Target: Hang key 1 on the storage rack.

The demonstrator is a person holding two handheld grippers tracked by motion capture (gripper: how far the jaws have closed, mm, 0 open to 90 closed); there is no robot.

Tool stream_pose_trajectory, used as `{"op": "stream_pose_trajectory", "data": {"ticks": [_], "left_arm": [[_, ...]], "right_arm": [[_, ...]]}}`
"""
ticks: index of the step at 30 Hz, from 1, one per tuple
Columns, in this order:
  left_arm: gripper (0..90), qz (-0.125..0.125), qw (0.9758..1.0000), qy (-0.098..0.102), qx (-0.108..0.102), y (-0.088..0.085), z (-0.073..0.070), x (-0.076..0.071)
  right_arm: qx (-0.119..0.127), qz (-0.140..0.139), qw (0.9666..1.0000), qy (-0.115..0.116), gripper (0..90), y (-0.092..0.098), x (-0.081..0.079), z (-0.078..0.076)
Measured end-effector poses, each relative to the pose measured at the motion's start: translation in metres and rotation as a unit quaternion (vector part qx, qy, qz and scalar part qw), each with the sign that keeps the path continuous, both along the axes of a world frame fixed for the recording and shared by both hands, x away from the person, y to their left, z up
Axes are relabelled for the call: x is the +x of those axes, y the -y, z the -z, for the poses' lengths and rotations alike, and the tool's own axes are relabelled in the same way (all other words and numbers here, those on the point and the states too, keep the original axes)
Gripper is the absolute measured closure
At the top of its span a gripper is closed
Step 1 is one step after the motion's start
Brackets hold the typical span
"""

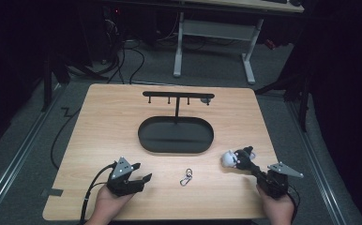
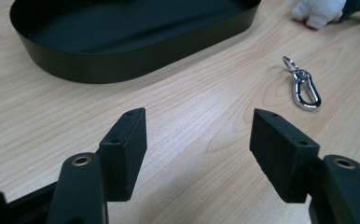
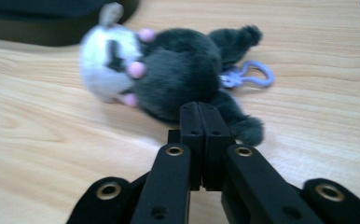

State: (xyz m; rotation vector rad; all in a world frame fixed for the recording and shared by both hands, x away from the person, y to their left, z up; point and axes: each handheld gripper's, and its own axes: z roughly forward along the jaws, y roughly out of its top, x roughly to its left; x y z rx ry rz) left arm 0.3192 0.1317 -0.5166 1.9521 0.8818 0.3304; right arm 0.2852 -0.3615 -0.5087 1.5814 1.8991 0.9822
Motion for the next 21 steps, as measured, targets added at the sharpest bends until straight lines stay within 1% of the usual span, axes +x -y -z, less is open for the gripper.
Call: {"op": "stream_pose_trajectory", "data": {"ticks": [1,2,3,4,6,7,9,10,11,12,13,14,16,17,18,21], "left_arm": [[37.6,-0.003,1.0000,0.001,0.001,-0.002,0.000,-0.001],[37.6,-0.005,1.0000,0.001,-0.001,-0.003,0.000,-0.003],[37.6,-0.008,1.0000,0.002,-0.001,-0.005,-0.001,-0.005],[37.6,-0.010,0.9999,0.003,0.000,-0.008,-0.001,-0.007],[37.7,-0.015,0.9999,0.004,0.000,-0.013,-0.002,-0.010],[37.7,-0.019,0.9998,0.004,-0.001,-0.015,-0.002,-0.012],[37.6,-0.025,0.9997,0.004,-0.001,-0.021,-0.002,-0.015],[37.7,-0.031,0.9995,0.003,-0.002,-0.026,-0.001,-0.018],[37.7,-0.036,0.9993,0.002,-0.001,-0.030,0.000,-0.019],[37.7,-0.040,0.9992,0.003,0.002,-0.032,0.000,-0.021],[37.7,-0.040,0.9992,0.003,0.002,-0.032,0.000,-0.021],[37.7,-0.044,0.9990,0.002,0.002,-0.035,0.000,-0.023],[37.8,-0.050,0.9987,0.002,-0.002,-0.040,0.000,-0.026],[37.9,-0.051,0.9987,0.002,-0.003,-0.041,0.000,-0.026],[38.0,-0.053,0.9986,0.002,-0.005,-0.043,0.000,-0.028],[38.1,-0.052,0.9986,0.001,-0.005,-0.044,0.000,-0.029]], "right_arm": [[-0.010,0.005,0.9999,-0.011,90.0,0.002,0.008,0.002],[-0.010,0.005,0.9999,-0.011,90.0,0.002,0.008,0.002],[-0.013,0.008,0.9998,-0.015,90.0,0.003,0.011,0.003],[-0.021,0.014,0.9995,-0.020,90.0,0.006,0.019,0.005],[-0.023,0.021,0.9993,-0.021,89.8,0.009,0.026,0.007],[-0.023,0.021,0.9993,-0.021,89.8,0.009,0.026,0.007],[-0.025,0.023,0.9992,-0.022,89.5,0.010,0.034,0.009],[-0.025,0.020,0.9992,-0.023,89.5,0.011,0.041,0.009],[-0.022,0.019,0.9993,-0.022,89.5,0.010,0.044,0.009],[-0.022,0.014,0.9994,-0.022,89.5,0.009,0.048,0.009],[-0.022,0.014,0.9994,-0.022,89.5,0.009,0.048,0.009],[-0.024,0.007,0.9995,-0.019,89.5,0.007,0.052,0.008],[-0.018,-0.009,0.9997,-0.015,89.5,0.001,0.058,0.009],[-0.016,-0.019,0.9995,-0.017,89.1,-0.002,0.061,0.010],[-0.020,-0.037,0.9990,-0.018,88.0,-0.010,0.065,0.011],[-0.026,-0.046,0.9985,-0.012,87.5,-0.018,0.067,0.009]]}}
